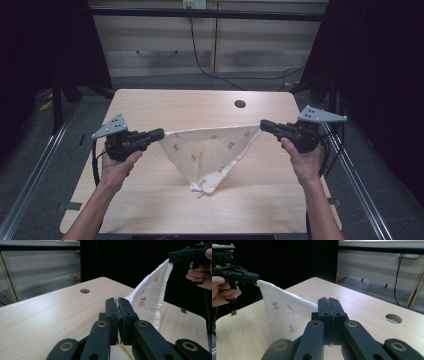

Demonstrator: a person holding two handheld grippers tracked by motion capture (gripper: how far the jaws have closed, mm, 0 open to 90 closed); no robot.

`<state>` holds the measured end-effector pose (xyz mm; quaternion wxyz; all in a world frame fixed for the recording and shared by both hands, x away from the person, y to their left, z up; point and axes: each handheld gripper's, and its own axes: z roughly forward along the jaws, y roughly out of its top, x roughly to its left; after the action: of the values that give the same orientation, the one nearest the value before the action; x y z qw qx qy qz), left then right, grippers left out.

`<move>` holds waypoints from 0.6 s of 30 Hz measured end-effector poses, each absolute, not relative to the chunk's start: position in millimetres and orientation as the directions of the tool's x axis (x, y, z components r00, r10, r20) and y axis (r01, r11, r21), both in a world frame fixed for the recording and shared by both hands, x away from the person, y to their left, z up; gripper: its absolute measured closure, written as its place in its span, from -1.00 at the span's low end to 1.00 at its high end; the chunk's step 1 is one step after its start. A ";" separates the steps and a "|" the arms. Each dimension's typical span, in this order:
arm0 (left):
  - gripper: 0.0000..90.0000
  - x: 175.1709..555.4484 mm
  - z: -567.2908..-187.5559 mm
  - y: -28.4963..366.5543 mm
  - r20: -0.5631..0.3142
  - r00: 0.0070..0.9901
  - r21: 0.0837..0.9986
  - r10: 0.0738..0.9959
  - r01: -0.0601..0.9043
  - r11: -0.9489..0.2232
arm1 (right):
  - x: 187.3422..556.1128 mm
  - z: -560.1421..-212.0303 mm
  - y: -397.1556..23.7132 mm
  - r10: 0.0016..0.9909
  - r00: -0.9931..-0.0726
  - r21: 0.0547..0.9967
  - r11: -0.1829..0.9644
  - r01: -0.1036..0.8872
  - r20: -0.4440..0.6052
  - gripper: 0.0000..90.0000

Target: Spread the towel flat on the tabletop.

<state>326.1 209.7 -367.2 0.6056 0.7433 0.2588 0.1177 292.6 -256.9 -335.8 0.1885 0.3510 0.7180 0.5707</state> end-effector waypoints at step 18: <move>0.94 301.1 -314.9 221.7 -0.052 0.867 0.990 0.495 0.111 -0.091 | 257.7 -286.7 -255.7 0.686 -0.726 0.983 0.092 0.159 0.053 0.98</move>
<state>301.1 221.7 -314.9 0.6407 0.7234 0.2095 0.1496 257.7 -255.7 -286.7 0.2182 0.2991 0.7061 0.6037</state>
